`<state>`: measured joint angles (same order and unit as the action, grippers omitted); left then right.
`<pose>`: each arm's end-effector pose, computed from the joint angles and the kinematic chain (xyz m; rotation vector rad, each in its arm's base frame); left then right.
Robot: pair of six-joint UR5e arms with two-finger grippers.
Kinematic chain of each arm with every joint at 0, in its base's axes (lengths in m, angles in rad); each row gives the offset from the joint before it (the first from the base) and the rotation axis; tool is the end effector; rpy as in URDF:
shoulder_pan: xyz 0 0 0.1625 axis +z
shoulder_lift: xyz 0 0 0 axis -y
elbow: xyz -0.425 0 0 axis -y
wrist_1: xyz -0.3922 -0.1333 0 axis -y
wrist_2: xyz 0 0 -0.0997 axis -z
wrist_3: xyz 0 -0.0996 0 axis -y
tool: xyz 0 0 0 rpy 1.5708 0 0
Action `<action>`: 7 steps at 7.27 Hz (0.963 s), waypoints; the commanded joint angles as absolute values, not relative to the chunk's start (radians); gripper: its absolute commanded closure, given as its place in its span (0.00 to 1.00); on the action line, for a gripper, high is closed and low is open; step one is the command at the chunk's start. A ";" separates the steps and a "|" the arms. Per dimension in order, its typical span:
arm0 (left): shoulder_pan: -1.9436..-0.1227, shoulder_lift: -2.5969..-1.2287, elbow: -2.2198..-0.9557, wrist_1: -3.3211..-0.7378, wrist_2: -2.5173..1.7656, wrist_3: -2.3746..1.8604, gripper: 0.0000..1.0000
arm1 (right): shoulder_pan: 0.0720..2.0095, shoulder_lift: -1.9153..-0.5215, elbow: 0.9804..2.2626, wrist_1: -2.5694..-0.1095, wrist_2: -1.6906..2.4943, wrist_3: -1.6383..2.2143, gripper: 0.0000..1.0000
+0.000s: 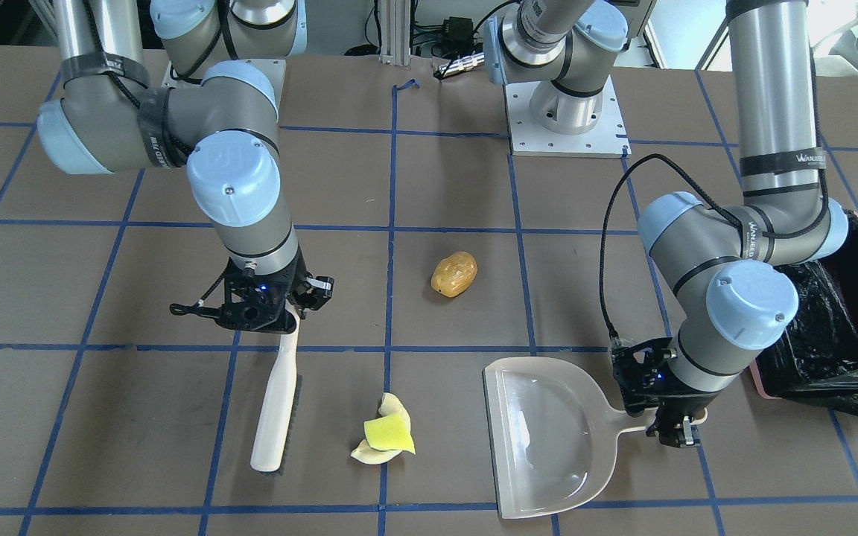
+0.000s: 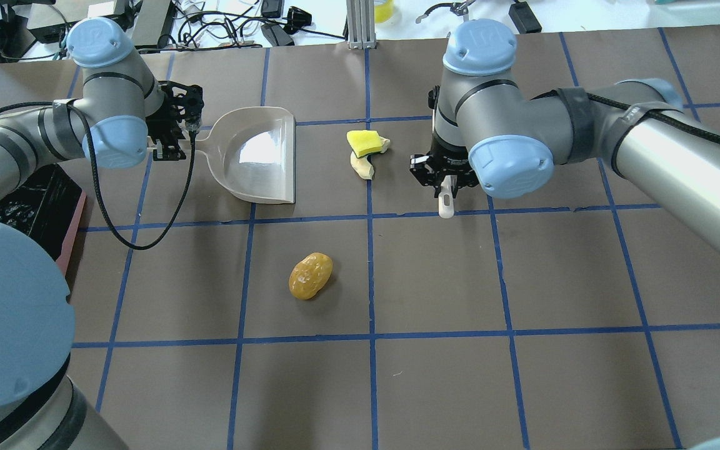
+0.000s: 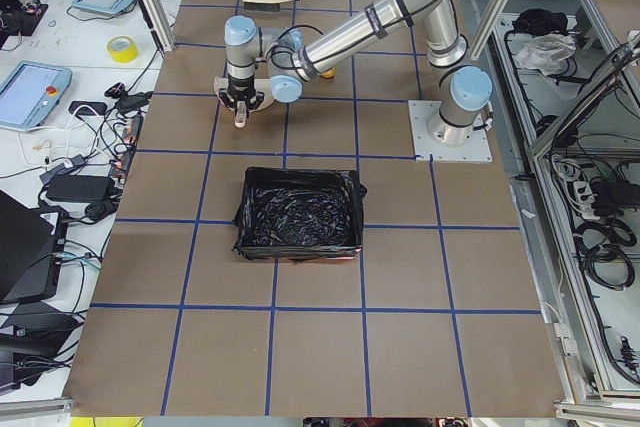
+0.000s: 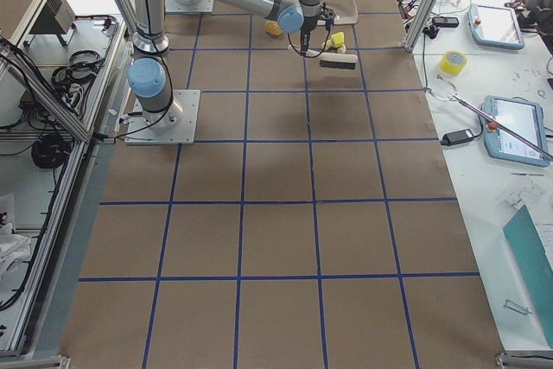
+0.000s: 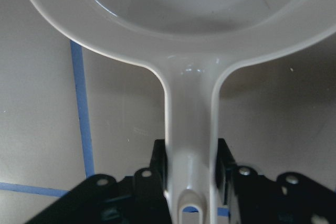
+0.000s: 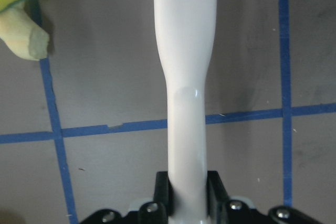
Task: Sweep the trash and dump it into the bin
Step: 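Sweep the yellow-green sponge into the dustpan with the right gripper's brush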
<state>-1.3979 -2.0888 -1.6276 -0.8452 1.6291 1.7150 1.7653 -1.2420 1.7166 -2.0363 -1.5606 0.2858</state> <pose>-0.0132 -0.6653 0.2352 2.0753 2.1452 -0.0618 0.2448 -0.5479 0.2850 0.1431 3.1305 0.0176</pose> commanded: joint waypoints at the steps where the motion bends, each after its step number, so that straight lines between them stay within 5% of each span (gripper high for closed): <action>1: -1.399 -2.086 -1.628 -0.845 1.629 1.715 1.00 | 1.815 -1.177 1.652 -2.045 -1.542 0.357 1.00; 7: -1.399 -2.086 -1.628 -0.844 1.631 1.713 1.00 | 1.925 -1.059 1.572 -2.111 -1.540 0.492 1.00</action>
<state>-1.3990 -2.0863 -1.6266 -0.8437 1.6295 1.7151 1.8973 -1.0791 1.5932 -2.1023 -1.5400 0.4563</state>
